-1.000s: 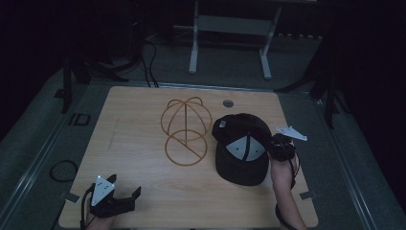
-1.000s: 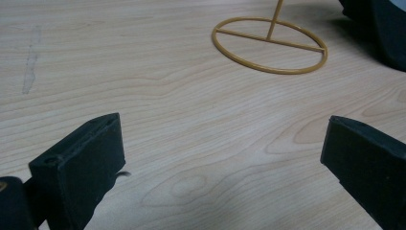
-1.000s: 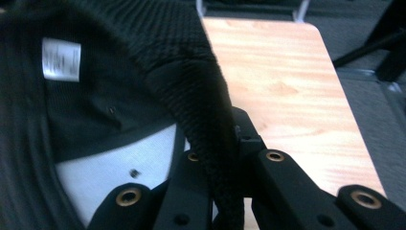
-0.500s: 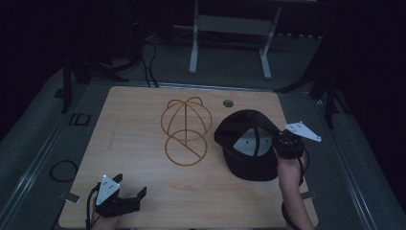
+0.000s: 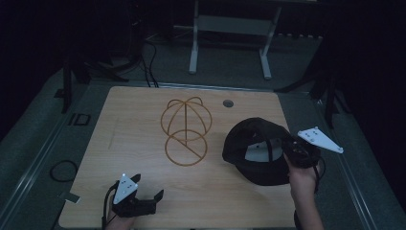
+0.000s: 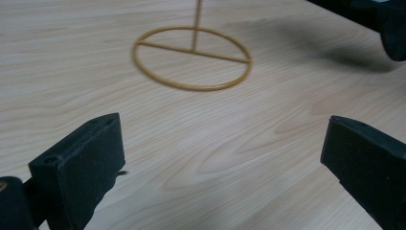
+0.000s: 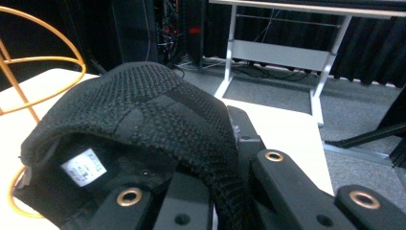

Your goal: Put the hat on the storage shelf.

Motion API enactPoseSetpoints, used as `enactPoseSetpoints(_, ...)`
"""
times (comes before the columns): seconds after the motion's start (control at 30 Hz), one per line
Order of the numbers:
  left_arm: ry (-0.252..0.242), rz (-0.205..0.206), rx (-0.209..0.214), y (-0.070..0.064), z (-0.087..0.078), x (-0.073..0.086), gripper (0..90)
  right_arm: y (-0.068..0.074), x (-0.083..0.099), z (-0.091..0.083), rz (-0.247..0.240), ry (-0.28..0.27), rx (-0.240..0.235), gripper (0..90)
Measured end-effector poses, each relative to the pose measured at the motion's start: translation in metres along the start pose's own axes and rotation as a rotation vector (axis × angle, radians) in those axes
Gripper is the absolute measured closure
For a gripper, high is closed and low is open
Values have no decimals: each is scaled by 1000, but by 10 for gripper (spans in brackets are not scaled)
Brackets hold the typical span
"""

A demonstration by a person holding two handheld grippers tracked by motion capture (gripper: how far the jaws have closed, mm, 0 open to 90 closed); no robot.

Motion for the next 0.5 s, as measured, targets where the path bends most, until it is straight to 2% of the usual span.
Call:
enactPoseSetpoints(0.07,-3,-11,30,-6,5,-4,17,2,0,-5,21,-5,-30,886)
enactPoseSetpoints(0.2,-15,13,69,-19,16,-16,17,7,-1,-14,30,-22,-53,886)
enactPoseSetpoints(0.37,-31,28,106,-33,26,-31,17,18,1,-23,8,-38,-79,885)
enactPoseSetpoints(0.5,-25,53,132,-43,33,-41,17,24,4,-25,6,-36,-99,885)
Point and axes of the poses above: each handheld gripper's, and its own axes: z roughly forward along the jaws, x roughly out of its underside, y roughly to its left, the point moved 5 cm from there along z, roughly forward along the jaws, and after that the axes turned 2 degrees about z, right-handed, at the moved point
